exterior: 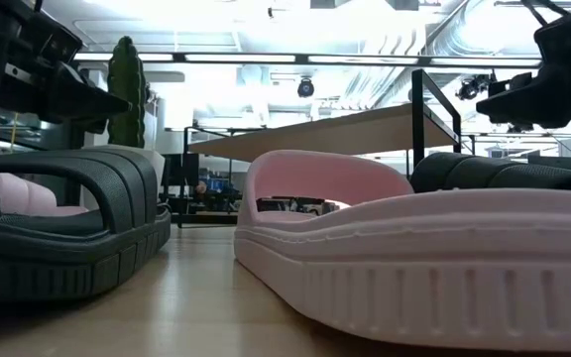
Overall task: Pick and place slides into the shelf
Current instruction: Put the right pink slipper on the shelf
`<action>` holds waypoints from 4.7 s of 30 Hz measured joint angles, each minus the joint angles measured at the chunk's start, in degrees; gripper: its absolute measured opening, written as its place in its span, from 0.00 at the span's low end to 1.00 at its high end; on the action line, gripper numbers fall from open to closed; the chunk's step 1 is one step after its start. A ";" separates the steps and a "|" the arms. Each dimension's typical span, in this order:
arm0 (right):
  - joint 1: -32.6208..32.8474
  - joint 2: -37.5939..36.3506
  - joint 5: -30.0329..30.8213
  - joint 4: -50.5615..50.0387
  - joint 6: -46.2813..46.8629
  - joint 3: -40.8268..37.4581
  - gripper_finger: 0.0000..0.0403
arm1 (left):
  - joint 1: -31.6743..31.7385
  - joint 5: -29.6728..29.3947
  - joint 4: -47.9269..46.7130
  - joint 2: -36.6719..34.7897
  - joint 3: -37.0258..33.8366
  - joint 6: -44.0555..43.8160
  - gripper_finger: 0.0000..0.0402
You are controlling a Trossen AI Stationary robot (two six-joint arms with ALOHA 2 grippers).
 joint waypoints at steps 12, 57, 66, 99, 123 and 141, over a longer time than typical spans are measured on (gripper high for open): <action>-0.01 -0.02 -0.03 0.01 13.72 0.01 0.00 | 0.00 -1.30 0.14 0.01 0.00 -3.68 0.00; 0.02 4.89 0.06 -11.63 6.05 38.01 0.00 | 0.01 -2.00 -7.93 7.48 39.90 -6.01 0.00; 0.02 15.96 0.06 -15.77 3.92 51.19 0.00 | -0.01 -0.20 -9.88 22.29 55.90 -4.51 0.00; 0.00 35.74 0.43 -17.78 -1.96 71.85 0.00 | -0.01 1.95 -27.26 46.98 89.34 -1.36 0.00; 0.04 50.82 -0.33 -27.05 -1.46 86.28 0.00 | 0.00 18.13 -41.40 56.63 102.68 -1.67 0.00; 0.28 52.83 -2.34 -30.93 0.02 86.35 0.00 | -4.70 17.70 -47.02 58.80 102.66 -1.58 0.00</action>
